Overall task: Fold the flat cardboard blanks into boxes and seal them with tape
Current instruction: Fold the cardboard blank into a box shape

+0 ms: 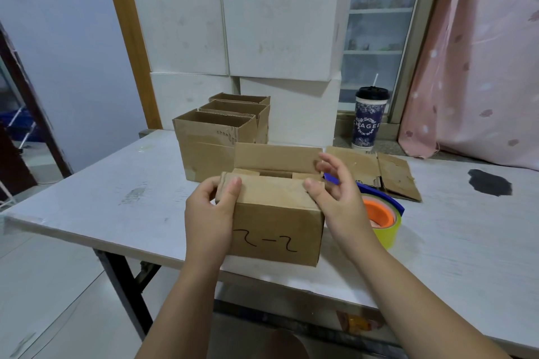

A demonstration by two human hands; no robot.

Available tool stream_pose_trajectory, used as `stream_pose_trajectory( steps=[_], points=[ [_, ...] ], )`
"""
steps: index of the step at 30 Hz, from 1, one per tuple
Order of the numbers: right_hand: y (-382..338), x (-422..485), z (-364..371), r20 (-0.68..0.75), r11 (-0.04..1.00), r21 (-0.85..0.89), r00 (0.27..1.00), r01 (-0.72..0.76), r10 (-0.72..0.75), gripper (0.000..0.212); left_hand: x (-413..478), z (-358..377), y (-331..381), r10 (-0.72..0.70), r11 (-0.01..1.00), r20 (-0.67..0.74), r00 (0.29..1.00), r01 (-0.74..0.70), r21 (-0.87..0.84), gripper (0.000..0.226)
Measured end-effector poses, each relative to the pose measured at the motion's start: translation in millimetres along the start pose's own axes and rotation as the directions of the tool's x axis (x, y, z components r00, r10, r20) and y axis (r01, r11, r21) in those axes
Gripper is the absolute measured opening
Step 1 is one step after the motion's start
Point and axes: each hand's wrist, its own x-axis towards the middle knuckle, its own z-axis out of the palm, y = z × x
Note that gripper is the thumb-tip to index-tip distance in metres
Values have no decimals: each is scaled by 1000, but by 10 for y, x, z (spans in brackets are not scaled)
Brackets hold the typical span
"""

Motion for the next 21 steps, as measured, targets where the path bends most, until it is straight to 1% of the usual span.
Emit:
stream_pose_trajectory(
  steps=[2,4,5,6,7,8,9,10,11,12,14,17,18,19,20,21],
  points=[
    [-23,7,-10,-1,1000,-1,1000,-21,21,56,-6,15,18,-42,999,-37,998,41,-17,12],
    [-7,23,-29,17,999,-8,999,-45,45,64,-1,23,45,-67,998,-64,996,66,-17,21],
    [-1,30,-30,27,998,-16,998,-55,55,65,0,24,60,-48,999,-71,996,50,21,25],
    [0,31,-27,35,998,-32,998,-58,59,62,-4,21,86,16,994,-77,997,-8,107,25],
    [-1,28,-21,42,997,-52,998,-48,50,56,-11,17,119,132,965,-73,989,-111,238,25],
    [-1,29,-15,50,997,-75,998,-24,28,48,-17,16,154,271,895,-44,962,-235,380,25],
    [0,35,-9,53,995,-97,999,2,4,38,-17,25,188,400,795,14,917,-354,492,27],
    [2,42,-4,52,994,-111,999,21,-16,29,-12,49,218,495,694,91,864,-456,558,29],
    [0,48,1,46,993,-114,999,31,-26,21,-14,85,243,555,607,176,813,-540,583,31],
    [1,55,5,36,992,-117,999,36,-32,17,-29,134,264,580,547,256,773,-603,581,31],
    [6,67,-2,27,987,-154,999,48,-44,12,-92,227,288,575,489,369,730,-668,561,28],
    [2,105,-118,108,967,-248,994,55,-29,7,-173,279,303,539,423,442,717,-684,595,42],
    [-10,127,-189,111,967,-250,994,53,-26,10,-180,278,302,531,412,450,718,-683,603,43],
    [-12,165,-282,71,967,-252,997,41,-24,13,-177,273,294,524,411,451,723,-678,609,39],
    [4,225,-392,-2,955,-295,1000,27,-28,16,-168,267,283,516,417,448,730,-671,613,34],
    [24,301,-514,-69,923,-385,997,2,-31,19,-164,265,277,506,420,447,738,-663,619,32]
  ],
)
